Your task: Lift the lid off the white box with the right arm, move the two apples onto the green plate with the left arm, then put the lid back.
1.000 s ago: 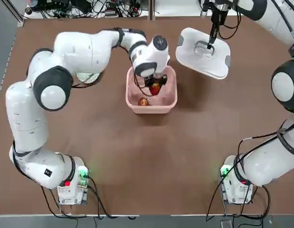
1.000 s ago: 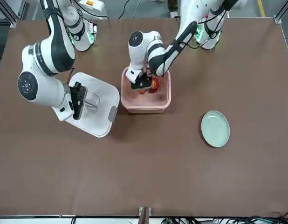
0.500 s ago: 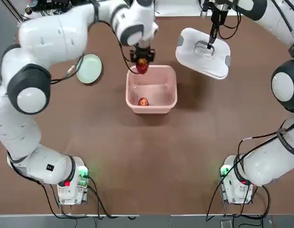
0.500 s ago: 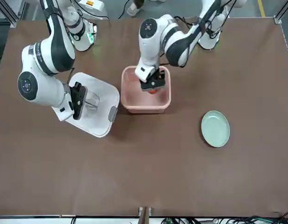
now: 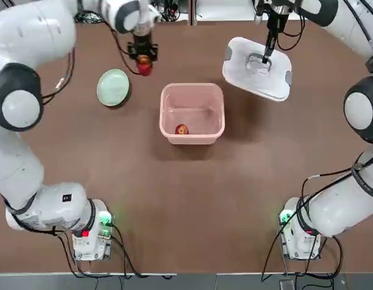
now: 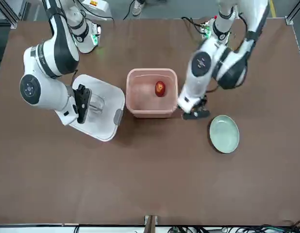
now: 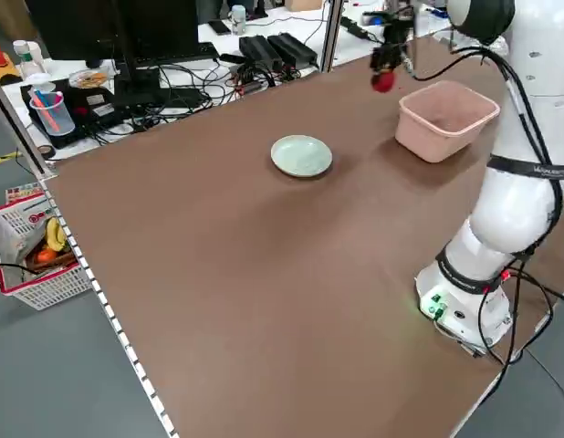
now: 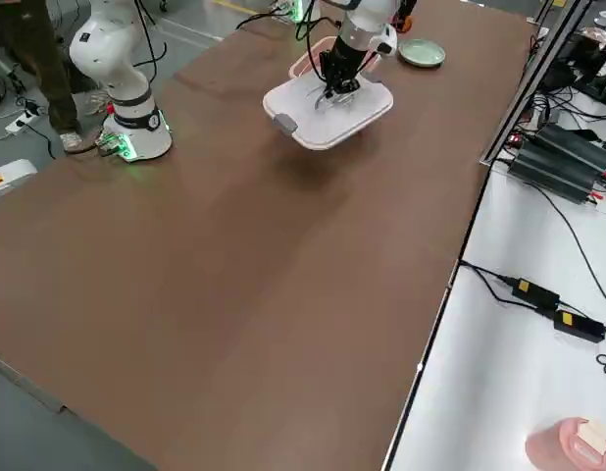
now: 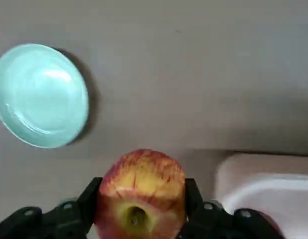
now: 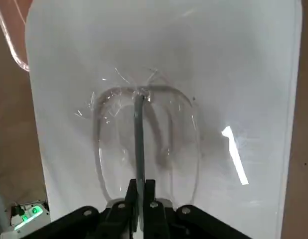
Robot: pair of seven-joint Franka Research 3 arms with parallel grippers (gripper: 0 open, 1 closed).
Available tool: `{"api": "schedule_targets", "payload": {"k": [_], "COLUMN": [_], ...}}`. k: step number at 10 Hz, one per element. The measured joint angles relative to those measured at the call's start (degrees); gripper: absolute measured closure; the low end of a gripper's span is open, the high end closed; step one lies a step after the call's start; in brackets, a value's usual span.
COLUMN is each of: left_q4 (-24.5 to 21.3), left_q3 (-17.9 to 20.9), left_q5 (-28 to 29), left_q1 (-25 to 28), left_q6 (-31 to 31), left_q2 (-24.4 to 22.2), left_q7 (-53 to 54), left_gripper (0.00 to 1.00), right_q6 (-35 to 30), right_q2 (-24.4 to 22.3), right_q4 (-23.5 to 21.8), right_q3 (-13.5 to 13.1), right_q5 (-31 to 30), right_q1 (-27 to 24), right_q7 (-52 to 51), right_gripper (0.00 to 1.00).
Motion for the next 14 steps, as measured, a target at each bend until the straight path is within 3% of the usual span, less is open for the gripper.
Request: {"api": "schedule_targets", "payload": {"k": [4, 6, 10, 12, 14], "left_q4": [-7.59, -8.13, -4.87, -4.91, -5.14], "left_q3": [-0.1, 0.01, 0.19, 0.75, 1.35], "left_q5": [3.64, 10.33, 19.06, 22.45, 23.29], "left_q1": [16.33, 21.97, 23.87, 23.88, 23.93], "left_q6": [12.4, 16.61, 20.28, 22.42, 22.54], "left_q2": [0.69, 5.16, 15.37, 18.3, 19.17], "left_q7": [16.26, 18.84, 18.71, 17.85, 17.84], "left_gripper": [0.29, 0.29, 0.29, 0.29, 0.22], "right_q6": [1.07, 1.38, 1.85, 2.01, 2.14], "right_q2": [0.01, 0.0, 0.01, 0.01, 0.01], "right_q4": [0.03, 0.22, 0.5, 0.5, 0.51], "right_q3": [0.36, 0.47, 0.6, 0.67, 0.68], "right_q5": [-3.26, -4.35, -4.9, -5.0, -5.04], "right_q1": [1.03, 1.57, 1.77, 1.89, 1.95], "right_q7": [-3.65, -4.4, -6.43, -6.58, -6.7], "right_gripper": [0.93, 0.93, 0.93, 0.93, 0.93]}}
